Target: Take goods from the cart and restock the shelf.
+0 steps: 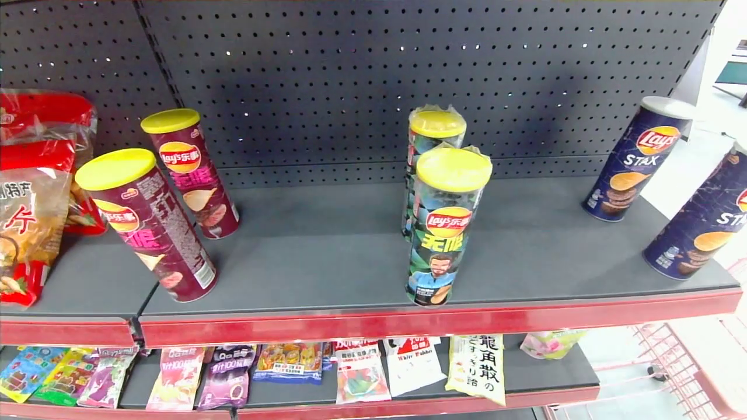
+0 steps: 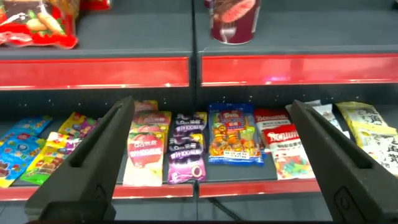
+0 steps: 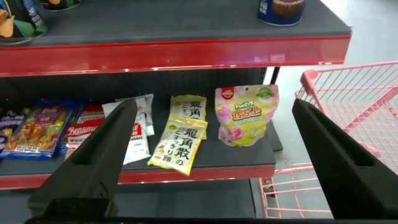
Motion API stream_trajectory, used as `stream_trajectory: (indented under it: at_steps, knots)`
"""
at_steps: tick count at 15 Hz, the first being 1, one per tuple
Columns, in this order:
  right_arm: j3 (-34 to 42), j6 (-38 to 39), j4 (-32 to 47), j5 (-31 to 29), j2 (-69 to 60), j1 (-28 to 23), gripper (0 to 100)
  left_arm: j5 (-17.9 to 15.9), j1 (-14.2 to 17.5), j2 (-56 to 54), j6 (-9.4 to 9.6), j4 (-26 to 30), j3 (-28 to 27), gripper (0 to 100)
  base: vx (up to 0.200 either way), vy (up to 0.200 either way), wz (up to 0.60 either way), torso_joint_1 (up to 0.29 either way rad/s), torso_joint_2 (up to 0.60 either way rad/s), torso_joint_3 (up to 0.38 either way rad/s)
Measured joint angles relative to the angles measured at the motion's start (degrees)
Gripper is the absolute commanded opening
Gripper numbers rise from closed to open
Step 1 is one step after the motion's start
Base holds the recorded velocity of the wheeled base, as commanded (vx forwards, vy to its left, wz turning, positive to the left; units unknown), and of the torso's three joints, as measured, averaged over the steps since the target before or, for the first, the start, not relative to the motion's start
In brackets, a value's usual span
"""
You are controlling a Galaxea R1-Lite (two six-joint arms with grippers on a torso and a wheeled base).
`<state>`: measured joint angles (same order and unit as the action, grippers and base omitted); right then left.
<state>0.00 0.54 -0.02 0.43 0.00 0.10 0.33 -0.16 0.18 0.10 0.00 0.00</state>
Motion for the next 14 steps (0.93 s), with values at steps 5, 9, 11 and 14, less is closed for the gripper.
stream_trajectory:
  at_steps: [5, 9, 11, 14]
  knots:
    - [0.0, 0.0, 0.0, 0.0, 0.0, 0.0, 100, 0.0, 0.0, 0.0, 0.00, 0.0, 0.0, 100, 0.120, 0.000, 0.00, 0.000, 0.00, 0.001]
    - [0.0, 0.0, 0.0, 0.0, 0.0, 0.0, 100, 0.0, 0.0, 0.0, 0.00, 0.0, 0.0, 100, 0.000, 0.000, 0.00, 0.000, 0.00, 0.000]
    - [0.0, 0.0, 0.0, 0.0, 0.0, 0.0, 100, 0.0, -0.1, 0.0, -0.10, 0.0, 0.0, 100, 0.000, 0.000, 0.00, 0.000, 0.00, 0.000]
    - [0.0, 0.0, 0.0, 0.1, 0.0, 0.0, 100, -0.1, 0.0, 0.0, 0.06, 0.0, 0.0, 100, 0.000, 0.000, 0.00, 0.000, 0.00, 0.000]
